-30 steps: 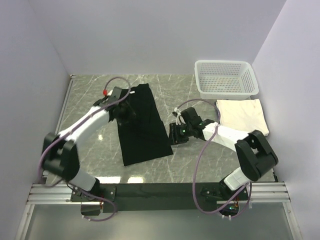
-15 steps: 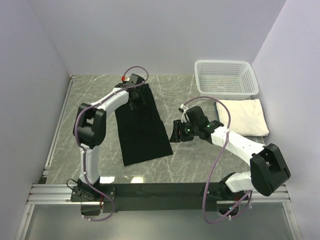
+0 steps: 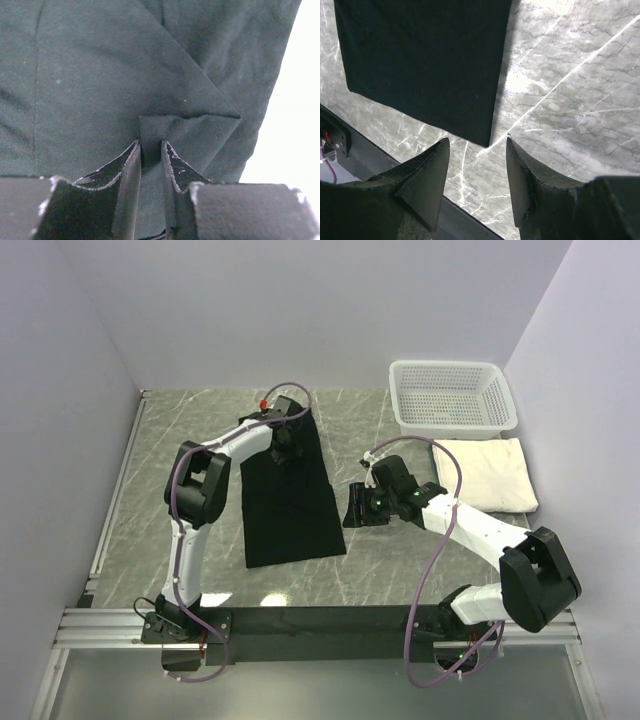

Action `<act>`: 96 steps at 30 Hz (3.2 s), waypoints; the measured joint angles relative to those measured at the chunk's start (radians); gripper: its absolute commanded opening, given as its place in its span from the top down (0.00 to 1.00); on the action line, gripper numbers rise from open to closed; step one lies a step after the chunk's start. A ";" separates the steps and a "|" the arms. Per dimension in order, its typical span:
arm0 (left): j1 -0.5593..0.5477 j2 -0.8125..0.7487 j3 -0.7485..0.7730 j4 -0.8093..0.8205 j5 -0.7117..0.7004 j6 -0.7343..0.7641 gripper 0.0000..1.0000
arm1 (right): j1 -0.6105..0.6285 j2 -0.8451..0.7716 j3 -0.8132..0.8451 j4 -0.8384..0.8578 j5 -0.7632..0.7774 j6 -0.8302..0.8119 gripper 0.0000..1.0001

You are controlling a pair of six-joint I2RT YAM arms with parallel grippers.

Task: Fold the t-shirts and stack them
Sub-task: Fold the tshirt

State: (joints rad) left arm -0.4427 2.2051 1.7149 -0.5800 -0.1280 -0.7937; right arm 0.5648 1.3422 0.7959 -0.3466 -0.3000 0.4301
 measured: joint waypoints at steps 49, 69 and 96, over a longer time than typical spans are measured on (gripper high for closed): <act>-0.143 -1.064 -1.107 -0.205 -0.071 -0.249 0.34 | 0.264 0.111 0.022 -0.164 0.260 0.257 0.39; -0.171 -0.932 -1.095 -0.139 -0.055 -0.231 0.46 | 0.284 0.232 0.104 -0.167 0.268 0.287 0.43; -0.187 -0.881 -1.064 -0.123 -0.027 -0.196 0.54 | 0.308 0.330 0.169 -0.243 0.304 0.304 0.59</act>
State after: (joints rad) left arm -0.6300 1.3243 0.6514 -0.7029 -0.1555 -0.9894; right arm 0.8726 1.6722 0.9653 -0.5900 0.0044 0.7338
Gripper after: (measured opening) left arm 0.464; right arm 0.443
